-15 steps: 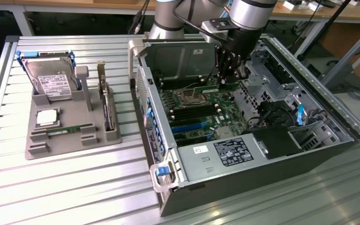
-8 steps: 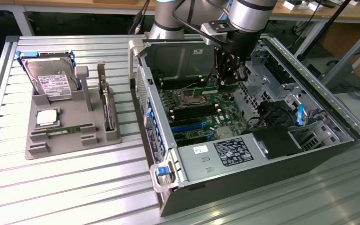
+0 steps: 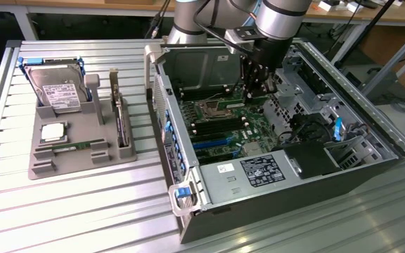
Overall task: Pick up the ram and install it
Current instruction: 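Insert the ram into the slot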
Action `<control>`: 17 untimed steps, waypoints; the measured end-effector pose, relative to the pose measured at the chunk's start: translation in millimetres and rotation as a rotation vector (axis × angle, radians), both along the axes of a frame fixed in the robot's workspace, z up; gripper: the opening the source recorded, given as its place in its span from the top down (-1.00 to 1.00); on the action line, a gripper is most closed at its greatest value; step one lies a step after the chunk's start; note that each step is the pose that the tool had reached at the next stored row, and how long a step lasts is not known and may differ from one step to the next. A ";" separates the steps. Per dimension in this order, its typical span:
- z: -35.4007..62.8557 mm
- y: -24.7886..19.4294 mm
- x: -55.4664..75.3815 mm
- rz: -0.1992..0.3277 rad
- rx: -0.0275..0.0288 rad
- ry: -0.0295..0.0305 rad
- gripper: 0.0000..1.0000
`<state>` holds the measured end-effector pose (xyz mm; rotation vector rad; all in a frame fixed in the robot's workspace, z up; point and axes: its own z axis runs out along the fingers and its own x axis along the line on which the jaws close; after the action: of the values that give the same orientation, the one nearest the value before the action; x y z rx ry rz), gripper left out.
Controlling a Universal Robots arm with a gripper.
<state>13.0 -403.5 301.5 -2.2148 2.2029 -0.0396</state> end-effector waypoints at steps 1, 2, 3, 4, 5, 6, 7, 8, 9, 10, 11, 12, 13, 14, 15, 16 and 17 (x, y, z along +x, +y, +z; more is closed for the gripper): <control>-0.8 0.0 0.0 0.000 0.0000 0.0000 0.75; -1.5 0.0 0.0 0.000 -0.0001 0.0000 0.75; -2.2 0.0 0.0 0.000 -0.0001 0.0000 0.75; -2.8 0.0 0.0 0.000 -0.0001 0.0000 0.75; -3.6 0.0 0.0 0.000 0.0000 0.0000 0.75; -4.4 0.0 0.0 0.000 0.0000 0.0000 0.75; -5.1 0.0 0.0 0.000 0.0000 0.0000 0.75; -5.9 0.0 0.0 0.000 0.0000 0.0000 0.75; -6.8 0.0 0.0 0.000 -0.0001 0.0000 0.75; -7.2 0.0 0.0 0.000 -0.0001 0.0000 0.75; -7.5 0.0 0.0 0.000 0.0000 0.0000 0.75; -8.3 0.0 0.0 0.000 -0.0001 0.0000 0.75; -9.0 0.0 0.0 0.000 0.0000 0.0000 0.75; -9.6 0.0 0.0 0.000 -0.0001 0.0000 0.75; -10.5 0.0 0.0 0.000 -0.0001 0.0000 0.75; -11.0 0.0 0.0 0.000 0.0000 0.0000 0.75; -12.0 0.0 0.0 0.000 0.0001 0.0000 0.75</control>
<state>13.0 -403.5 289.5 -2.2147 2.2028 -0.0396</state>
